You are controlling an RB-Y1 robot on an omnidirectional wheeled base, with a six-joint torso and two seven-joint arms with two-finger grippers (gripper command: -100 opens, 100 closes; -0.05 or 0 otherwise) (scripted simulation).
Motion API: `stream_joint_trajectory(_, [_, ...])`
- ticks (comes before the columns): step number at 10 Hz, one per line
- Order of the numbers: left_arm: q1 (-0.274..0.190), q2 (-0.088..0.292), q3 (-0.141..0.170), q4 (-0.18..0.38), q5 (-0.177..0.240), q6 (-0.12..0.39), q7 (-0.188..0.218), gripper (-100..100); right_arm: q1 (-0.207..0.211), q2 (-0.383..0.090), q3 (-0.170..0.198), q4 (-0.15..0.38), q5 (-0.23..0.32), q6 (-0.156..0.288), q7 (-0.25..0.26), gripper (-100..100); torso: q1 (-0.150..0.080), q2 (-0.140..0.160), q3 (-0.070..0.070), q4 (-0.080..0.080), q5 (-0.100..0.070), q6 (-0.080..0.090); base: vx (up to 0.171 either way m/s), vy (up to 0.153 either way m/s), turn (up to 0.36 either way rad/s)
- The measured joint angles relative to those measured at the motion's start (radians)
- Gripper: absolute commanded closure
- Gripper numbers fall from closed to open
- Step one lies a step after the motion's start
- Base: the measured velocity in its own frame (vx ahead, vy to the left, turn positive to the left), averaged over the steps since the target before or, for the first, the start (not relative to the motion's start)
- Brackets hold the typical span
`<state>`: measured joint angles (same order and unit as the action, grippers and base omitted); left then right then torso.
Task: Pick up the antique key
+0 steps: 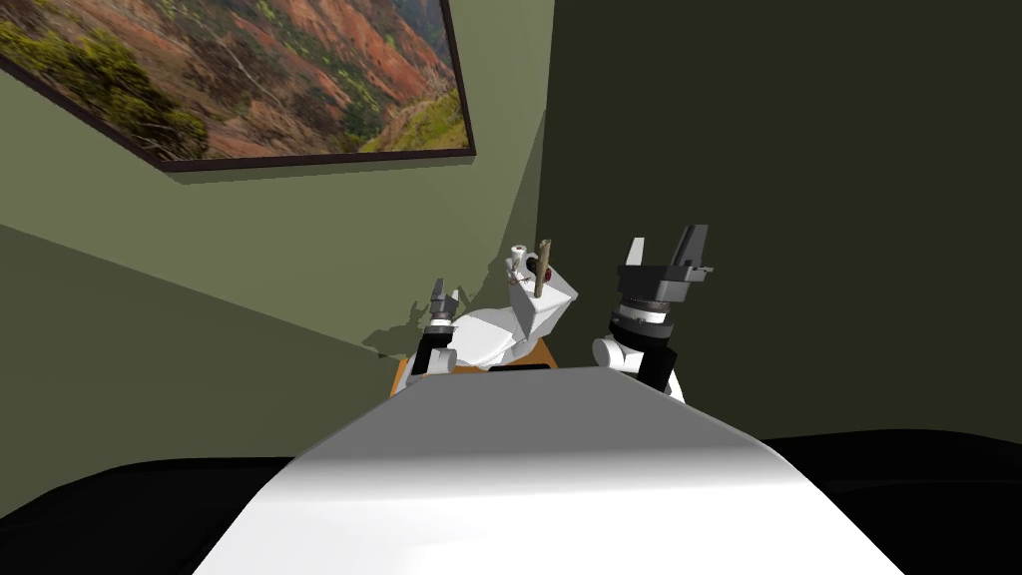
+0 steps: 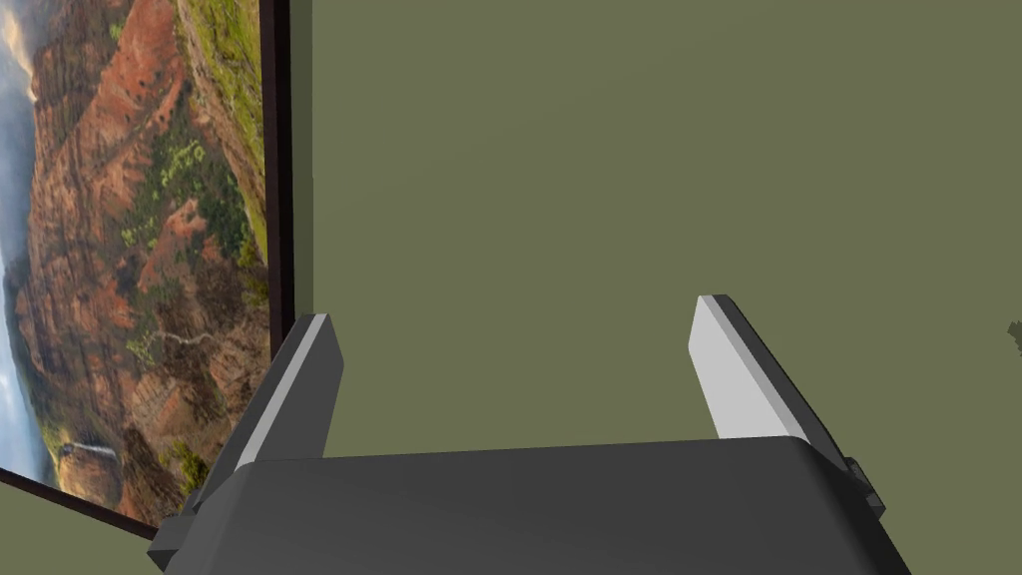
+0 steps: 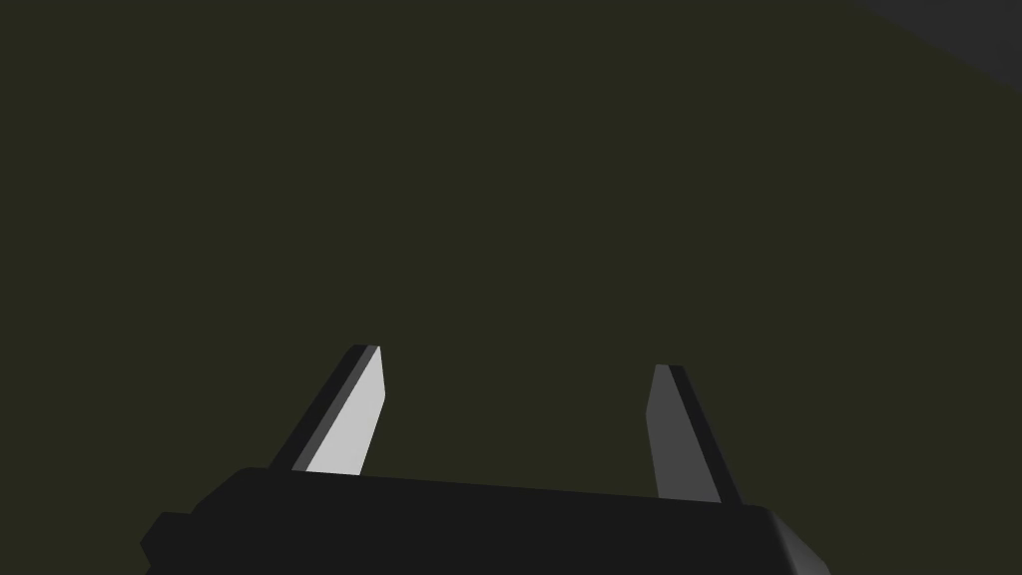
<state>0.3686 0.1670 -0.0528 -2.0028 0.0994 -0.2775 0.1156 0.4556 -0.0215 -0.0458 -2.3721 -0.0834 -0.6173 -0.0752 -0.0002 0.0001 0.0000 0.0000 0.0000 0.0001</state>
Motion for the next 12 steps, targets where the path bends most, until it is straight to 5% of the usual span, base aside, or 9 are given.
stream_joint_trajectory(8, [0.000, 0.001, 0.000, -0.002, 0.001, 0.008, 0.002, -100, 0.000, 0.000, 0.000, 0.000, 0.000, 0.000, 0.000, 0, 0.000, 0.001, 0.000, 0.000, 0.000, 0.000, -0.001, -0.001, -0.001])
stream_joint_trajectory(12, [-0.059, -0.003, 0.002, 0.072, 0.001, 0.012, 0.010, -100, 0.000, 0.000, 0.000, 0.000, 0.000, 0.000, 0.000, 0, 0.000, 0.001, 0.001, 0.000, 0.000, 0.000, -0.016, 0.000, -0.026])
